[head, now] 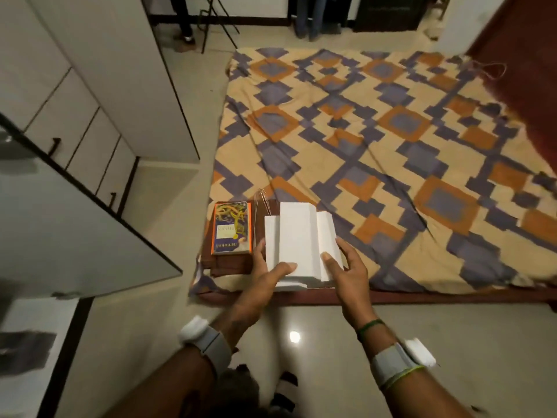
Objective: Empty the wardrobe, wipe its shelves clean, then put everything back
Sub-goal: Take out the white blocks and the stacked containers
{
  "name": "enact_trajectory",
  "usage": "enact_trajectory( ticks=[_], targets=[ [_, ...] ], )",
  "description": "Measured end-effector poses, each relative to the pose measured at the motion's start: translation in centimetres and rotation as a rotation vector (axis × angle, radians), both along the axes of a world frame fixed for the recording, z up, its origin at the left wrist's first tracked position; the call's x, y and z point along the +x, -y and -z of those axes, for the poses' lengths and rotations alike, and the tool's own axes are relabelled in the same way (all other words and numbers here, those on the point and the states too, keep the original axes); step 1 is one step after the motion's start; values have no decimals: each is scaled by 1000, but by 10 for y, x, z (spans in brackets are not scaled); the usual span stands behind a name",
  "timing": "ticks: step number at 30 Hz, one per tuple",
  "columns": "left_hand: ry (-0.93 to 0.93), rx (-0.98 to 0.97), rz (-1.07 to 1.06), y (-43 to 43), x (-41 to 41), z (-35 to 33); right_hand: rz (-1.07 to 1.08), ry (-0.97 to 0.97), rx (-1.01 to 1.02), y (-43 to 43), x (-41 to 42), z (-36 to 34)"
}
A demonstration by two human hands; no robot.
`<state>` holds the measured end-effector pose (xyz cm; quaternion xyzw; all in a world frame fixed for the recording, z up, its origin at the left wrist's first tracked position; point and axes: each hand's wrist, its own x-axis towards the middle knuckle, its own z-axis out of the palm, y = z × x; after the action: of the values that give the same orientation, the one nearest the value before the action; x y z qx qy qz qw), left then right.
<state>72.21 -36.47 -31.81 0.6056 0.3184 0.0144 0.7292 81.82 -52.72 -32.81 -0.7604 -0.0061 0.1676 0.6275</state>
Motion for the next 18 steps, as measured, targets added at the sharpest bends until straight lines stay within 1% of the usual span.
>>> enact_trajectory(
  ticks=[2,5,10,12,13,16,18],
  targets=[
    [-25,-16,15,4,23,8,41,-36,33,8,17,11],
    [-64,-31,93,-1,54,17,72,-68,43,7,40,25],
    [-99,-57,143,-29,116,40,86,-156,4,-12,99,49],
    [-104,-46,172,-44,155,58,80,-163,-49,-26,139,67],
    [-105,-49,193,-47,161,58,77,-150,-65,-28,144,67],
    [-129,-103,199,-69,210,82,76,-161,-71,-48,190,89],
    [-168,-127,194,-84,241,98,58,-202,-68,-62,218,111]
  ],
)
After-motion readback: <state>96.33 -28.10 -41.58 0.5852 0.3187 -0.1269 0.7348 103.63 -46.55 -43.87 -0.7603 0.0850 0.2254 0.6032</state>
